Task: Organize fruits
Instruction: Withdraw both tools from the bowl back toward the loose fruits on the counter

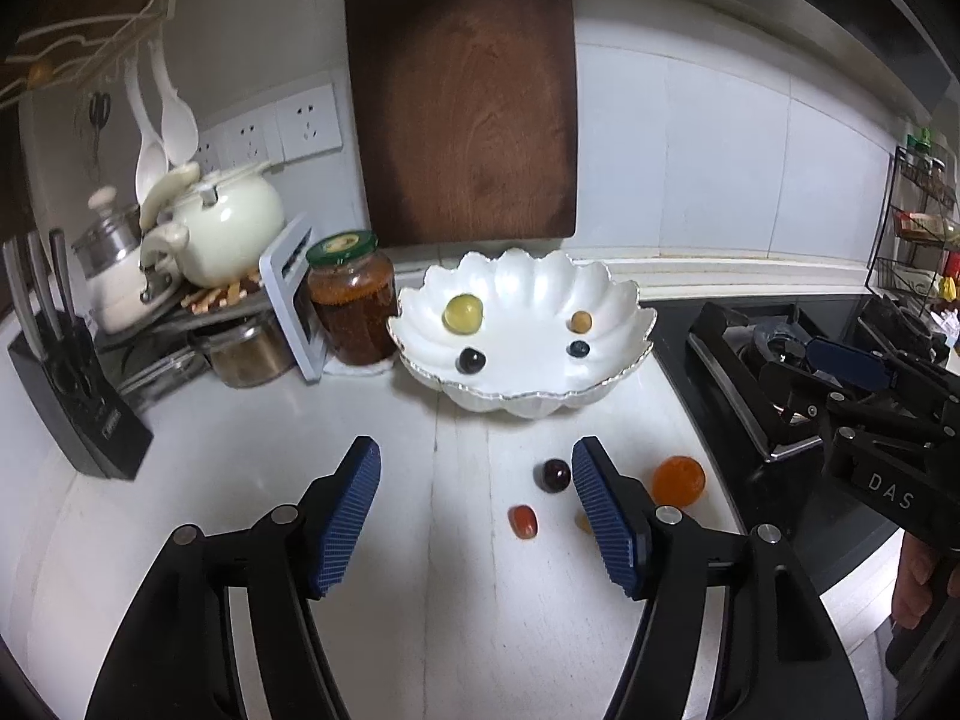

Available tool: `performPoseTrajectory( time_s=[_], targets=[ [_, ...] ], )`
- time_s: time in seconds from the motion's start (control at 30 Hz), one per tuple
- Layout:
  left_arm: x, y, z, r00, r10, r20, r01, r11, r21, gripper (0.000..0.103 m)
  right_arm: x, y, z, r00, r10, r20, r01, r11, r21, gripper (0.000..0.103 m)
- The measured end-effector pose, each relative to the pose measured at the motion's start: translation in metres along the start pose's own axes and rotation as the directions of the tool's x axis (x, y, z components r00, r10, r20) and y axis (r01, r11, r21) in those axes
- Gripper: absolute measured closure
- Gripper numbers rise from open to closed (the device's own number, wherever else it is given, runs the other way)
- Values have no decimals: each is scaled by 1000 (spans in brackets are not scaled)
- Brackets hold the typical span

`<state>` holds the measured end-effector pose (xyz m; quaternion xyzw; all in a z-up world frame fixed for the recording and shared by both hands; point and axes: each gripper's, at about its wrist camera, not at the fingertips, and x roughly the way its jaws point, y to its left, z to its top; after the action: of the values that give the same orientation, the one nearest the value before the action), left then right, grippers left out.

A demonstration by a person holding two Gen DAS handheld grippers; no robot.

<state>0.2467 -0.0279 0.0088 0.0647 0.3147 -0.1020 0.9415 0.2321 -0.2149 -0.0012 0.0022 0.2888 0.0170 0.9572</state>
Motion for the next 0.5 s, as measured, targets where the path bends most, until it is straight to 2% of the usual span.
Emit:
performPoseTrajectory(
  time_s=[0.17,0.5],
  targets=[
    [3,1,-11,1000,-3,-10,3,1000,-23,37,5,2,-11,1000,0,-21,0,1000,12,52],
    [16,-8,-30,999,-9,-47,9,1000,-3,37,21,5,-31,996,24,-91,-22,1000,17,52]
  ],
)
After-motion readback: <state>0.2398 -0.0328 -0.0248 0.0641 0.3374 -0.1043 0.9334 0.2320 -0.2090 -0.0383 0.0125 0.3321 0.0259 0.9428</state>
